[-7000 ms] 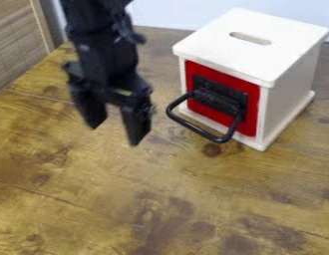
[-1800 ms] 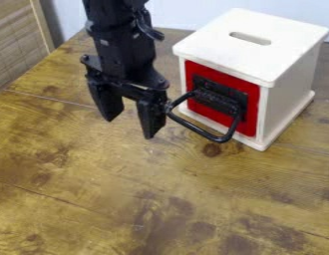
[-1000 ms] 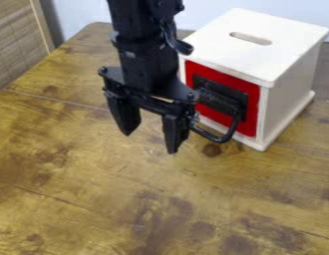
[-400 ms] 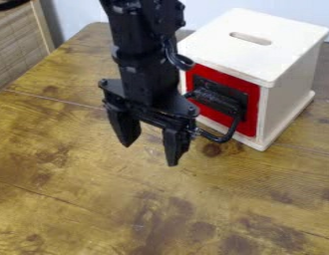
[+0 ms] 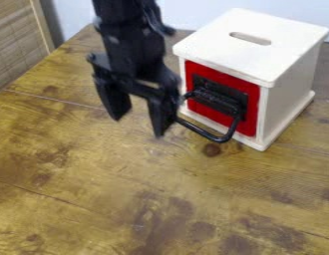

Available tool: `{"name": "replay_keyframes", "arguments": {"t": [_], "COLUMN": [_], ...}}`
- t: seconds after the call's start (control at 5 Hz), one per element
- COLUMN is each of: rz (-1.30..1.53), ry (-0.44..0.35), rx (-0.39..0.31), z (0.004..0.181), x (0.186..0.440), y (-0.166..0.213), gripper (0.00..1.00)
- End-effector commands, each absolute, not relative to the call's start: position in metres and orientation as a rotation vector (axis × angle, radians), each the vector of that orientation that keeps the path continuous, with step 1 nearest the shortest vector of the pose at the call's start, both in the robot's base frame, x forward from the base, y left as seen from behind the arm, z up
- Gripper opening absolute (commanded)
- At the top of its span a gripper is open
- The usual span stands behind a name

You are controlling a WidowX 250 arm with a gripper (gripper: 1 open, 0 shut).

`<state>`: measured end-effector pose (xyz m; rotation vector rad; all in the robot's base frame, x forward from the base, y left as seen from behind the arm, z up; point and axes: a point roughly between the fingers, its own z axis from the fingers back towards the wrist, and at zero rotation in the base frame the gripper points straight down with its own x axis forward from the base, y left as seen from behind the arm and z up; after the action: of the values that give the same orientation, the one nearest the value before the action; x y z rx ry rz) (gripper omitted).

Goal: Close the drawer

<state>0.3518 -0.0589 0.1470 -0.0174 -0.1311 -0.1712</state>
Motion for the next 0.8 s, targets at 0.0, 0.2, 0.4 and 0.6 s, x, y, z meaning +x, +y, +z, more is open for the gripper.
{"name": "replay_keyframes", "arguments": {"t": [0.0,0.2,0.4,0.6], "rz": [-0.146,-0.126,-0.145,-0.181], "ry": [-0.163,-0.152,-0.157,-0.156], "rx": [-0.016,-0.009,-0.006,-0.006], "z": [0.1572,0.1531,0.1505,0.1544], "x": [0.3526,0.3495,0.3496,0.3509], "y": [-0.0428,-0.0343,-0.0343,-0.0419], "gripper": [1.00,1.00,1.00,1.00]}}
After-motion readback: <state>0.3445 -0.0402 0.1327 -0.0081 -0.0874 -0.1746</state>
